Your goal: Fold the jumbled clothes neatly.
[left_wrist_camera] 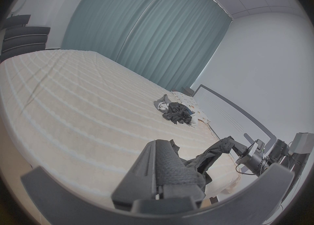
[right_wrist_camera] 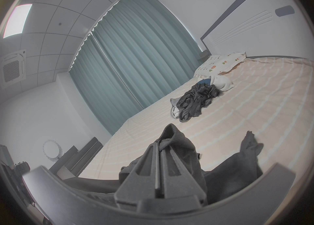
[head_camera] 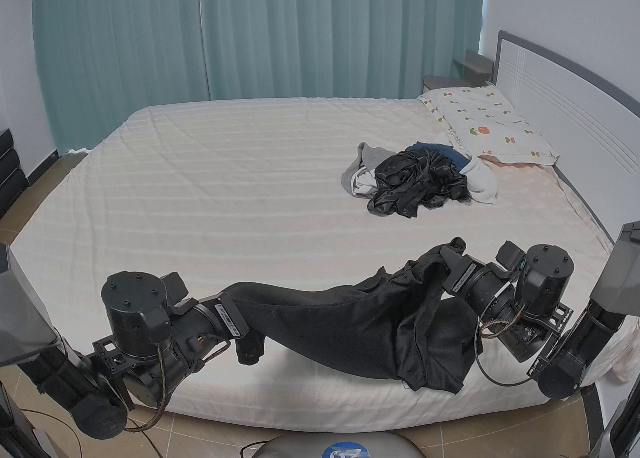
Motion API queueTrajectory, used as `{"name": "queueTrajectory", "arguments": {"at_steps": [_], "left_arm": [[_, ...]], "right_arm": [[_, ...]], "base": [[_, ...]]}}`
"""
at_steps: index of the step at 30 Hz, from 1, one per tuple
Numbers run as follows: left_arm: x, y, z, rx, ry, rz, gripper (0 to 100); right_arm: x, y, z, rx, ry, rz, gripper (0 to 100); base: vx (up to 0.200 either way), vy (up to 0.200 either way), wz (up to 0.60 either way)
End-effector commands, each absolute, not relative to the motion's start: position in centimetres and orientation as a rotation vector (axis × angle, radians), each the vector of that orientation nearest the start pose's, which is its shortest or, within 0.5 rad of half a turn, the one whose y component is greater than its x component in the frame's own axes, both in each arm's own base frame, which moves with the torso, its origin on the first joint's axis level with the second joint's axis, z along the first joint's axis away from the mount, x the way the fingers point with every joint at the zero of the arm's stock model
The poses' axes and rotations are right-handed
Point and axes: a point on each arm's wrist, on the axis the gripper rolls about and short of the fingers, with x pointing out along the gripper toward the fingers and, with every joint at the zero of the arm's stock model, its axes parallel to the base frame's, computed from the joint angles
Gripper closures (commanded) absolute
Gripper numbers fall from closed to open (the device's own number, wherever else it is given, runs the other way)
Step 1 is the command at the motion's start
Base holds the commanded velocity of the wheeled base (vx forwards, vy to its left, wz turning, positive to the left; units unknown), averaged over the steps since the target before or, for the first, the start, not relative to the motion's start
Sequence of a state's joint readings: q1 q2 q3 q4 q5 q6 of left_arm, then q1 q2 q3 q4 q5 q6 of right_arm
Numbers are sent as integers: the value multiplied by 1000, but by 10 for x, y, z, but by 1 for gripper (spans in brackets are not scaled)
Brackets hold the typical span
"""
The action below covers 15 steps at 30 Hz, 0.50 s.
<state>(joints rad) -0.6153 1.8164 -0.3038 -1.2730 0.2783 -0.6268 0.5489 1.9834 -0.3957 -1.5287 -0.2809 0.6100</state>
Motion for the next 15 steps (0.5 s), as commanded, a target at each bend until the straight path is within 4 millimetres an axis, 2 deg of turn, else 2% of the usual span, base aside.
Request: {"name": "queueTrajectory", "arguments": {"at_steps": [1, 15], "left_arm": [[213, -143, 97, -516, 311, -254, 100], [211, -142, 100, -521, 302, -258, 100]], "right_arm": [[254, 148, 93, 583, 134, 245, 100], [251, 151, 97, 588, 118, 262, 100]], "base": [[0, 200, 0], [0, 200, 0]]}}
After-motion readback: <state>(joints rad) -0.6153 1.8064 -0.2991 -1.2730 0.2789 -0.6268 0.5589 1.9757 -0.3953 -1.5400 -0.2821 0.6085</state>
